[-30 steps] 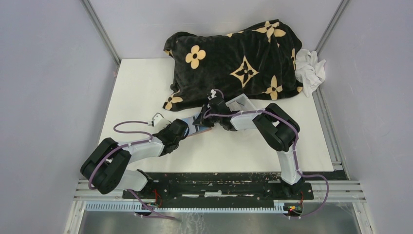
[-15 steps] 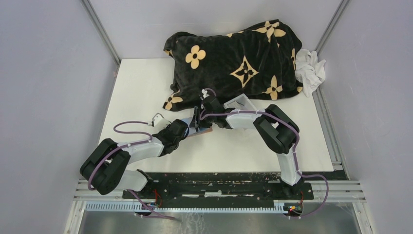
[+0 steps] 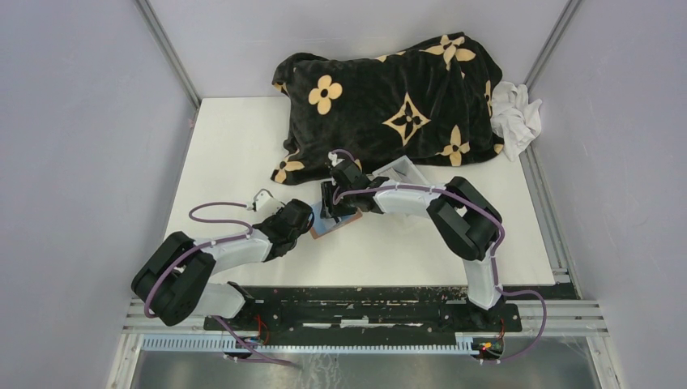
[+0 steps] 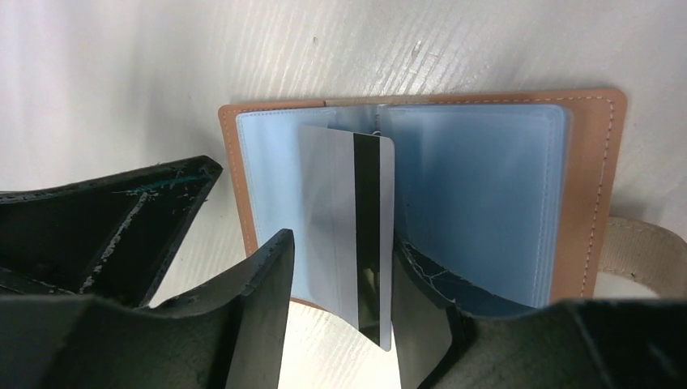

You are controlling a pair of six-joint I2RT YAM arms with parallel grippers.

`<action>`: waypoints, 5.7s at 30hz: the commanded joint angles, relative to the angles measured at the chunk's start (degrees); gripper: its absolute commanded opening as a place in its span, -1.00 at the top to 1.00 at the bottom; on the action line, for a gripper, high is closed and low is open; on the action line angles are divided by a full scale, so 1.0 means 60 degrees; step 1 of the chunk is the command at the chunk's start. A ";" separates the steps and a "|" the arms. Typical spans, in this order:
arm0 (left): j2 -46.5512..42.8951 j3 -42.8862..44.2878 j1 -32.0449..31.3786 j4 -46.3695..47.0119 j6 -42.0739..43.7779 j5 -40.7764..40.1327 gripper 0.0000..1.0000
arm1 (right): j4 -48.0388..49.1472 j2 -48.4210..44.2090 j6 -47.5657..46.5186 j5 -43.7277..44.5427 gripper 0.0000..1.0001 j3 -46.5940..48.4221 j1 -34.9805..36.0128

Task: Put the credit cards into the card holder
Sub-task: Insert the credit card into the card holder, then pick up the credit card from the storage box.

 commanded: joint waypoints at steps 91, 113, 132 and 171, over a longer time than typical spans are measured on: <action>0.0373 -0.0441 -0.0465 -0.0164 -0.0516 0.0666 0.61 | -0.0436 0.0029 -0.0910 0.0672 0.88 0.0302 0.0006; 0.0166 -0.0384 -0.0566 -0.0689 -0.0522 0.0141 0.57 | -0.0722 -0.0429 -0.1227 0.1083 0.60 0.0652 0.0374; -0.1918 0.0039 -0.0625 -0.1908 0.0316 -0.0998 0.45 | -0.2357 -0.1253 -0.2546 0.2146 0.02 0.2093 0.0363; -0.1098 0.1335 -0.1446 0.0706 0.2631 0.0083 0.23 | -0.3389 -0.2325 -0.4212 0.2173 -0.33 0.0797 -0.3639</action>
